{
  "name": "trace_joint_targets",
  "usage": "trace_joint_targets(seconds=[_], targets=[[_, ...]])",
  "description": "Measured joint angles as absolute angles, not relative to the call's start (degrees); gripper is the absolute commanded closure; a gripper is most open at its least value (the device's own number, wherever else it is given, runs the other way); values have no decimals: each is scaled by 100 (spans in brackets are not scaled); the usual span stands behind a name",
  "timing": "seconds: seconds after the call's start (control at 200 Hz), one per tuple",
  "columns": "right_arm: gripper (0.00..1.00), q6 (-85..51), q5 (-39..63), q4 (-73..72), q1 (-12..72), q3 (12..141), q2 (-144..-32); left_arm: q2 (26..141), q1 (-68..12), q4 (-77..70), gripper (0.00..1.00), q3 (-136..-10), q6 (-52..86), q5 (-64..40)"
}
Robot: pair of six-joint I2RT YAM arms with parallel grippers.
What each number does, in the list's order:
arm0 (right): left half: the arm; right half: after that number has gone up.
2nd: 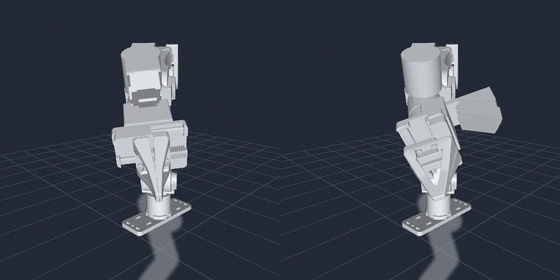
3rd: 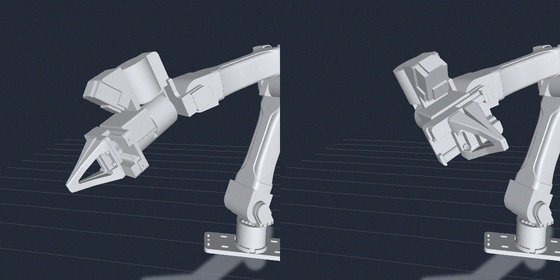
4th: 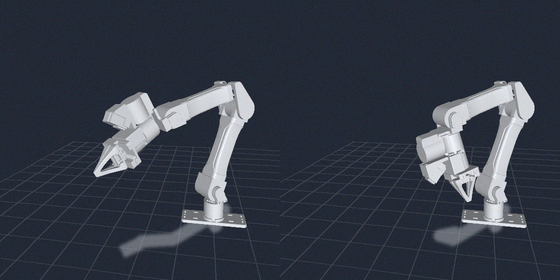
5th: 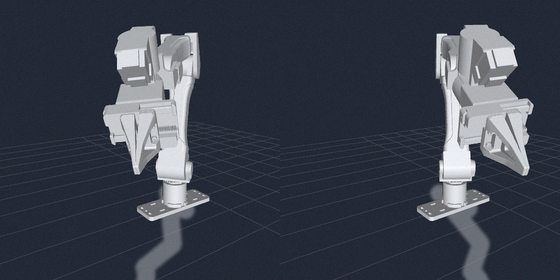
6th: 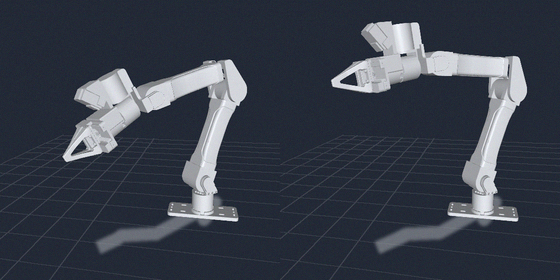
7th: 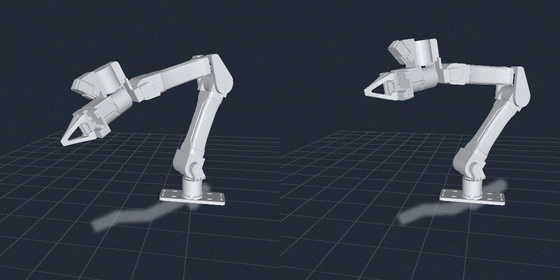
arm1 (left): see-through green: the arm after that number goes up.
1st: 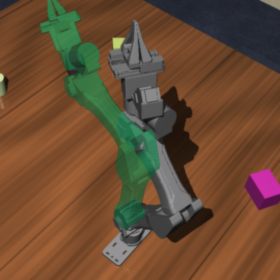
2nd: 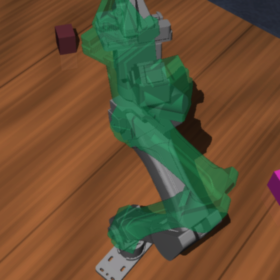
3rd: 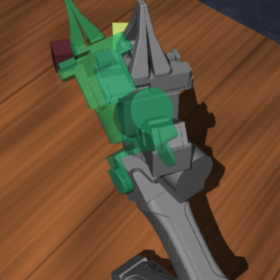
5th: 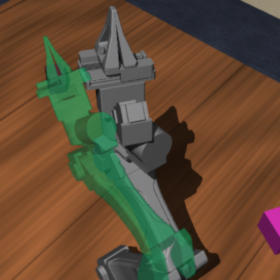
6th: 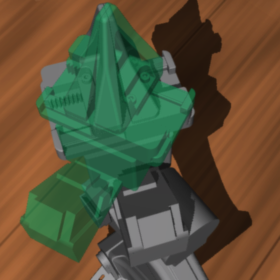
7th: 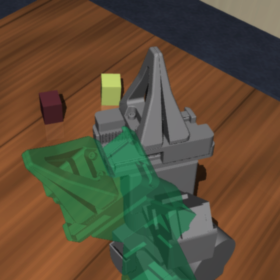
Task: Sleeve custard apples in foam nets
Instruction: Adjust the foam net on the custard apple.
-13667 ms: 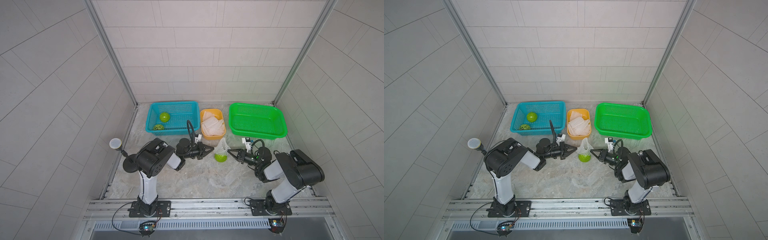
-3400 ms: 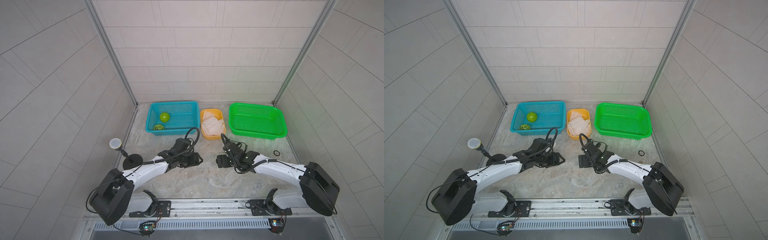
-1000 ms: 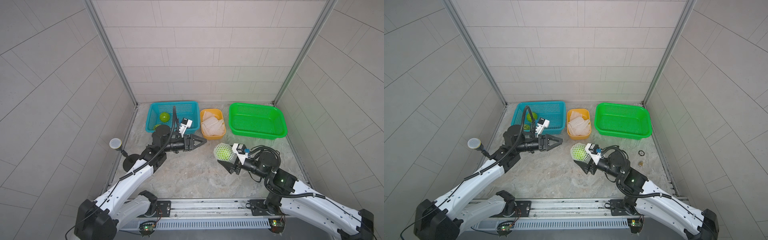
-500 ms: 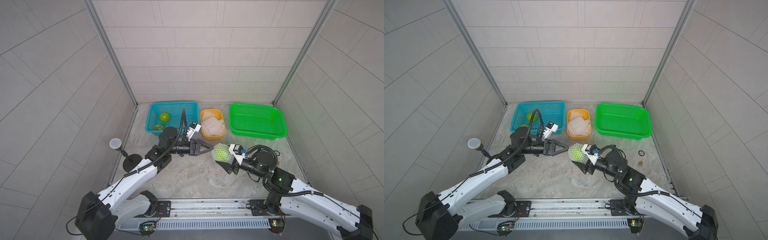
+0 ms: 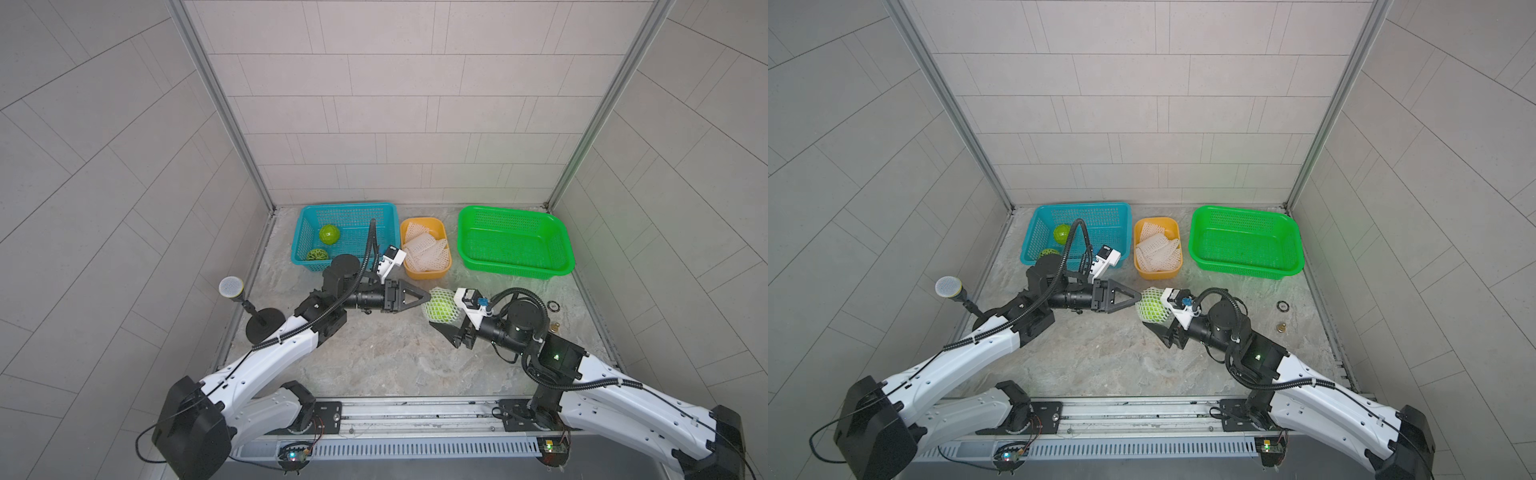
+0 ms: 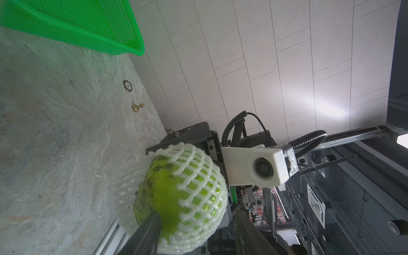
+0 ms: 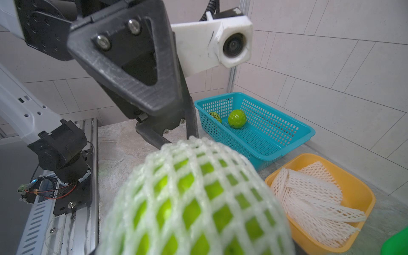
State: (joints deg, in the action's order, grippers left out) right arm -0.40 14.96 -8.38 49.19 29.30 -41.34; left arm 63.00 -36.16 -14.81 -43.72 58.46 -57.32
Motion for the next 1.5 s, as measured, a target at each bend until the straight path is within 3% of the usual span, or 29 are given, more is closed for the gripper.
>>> trace_joint_targets(seconds=[0.425,0.946,0.966,1.051,1.126,1.191,1.501], targets=[[20,-47,1455,-875,4919,2936,-4086,6392,-3614,-1533,100,-4372,5865,-5531],[21,-145,1378,-871,4923,2888,-3826,6305,-3514,-1546,100,-4372,5802,-5564],[21,-145,1380,-871,4923,2888,-3826,6296,-3511,-1542,97,-4372,5802,-5564],[21,-150,1396,-871,4923,2888,-3839,6270,-3498,-1522,65,-4372,5789,-5566],[21,-154,1411,-873,4923,2888,-3872,6263,-3489,-1520,52,-4372,5798,-5559],[21,-154,1415,-871,4923,2888,-3900,6261,-3489,-1562,48,-4372,5852,-5570],[21,-156,1415,-873,4923,2888,-4110,6257,-3542,-1793,49,-4370,6042,-5623]])
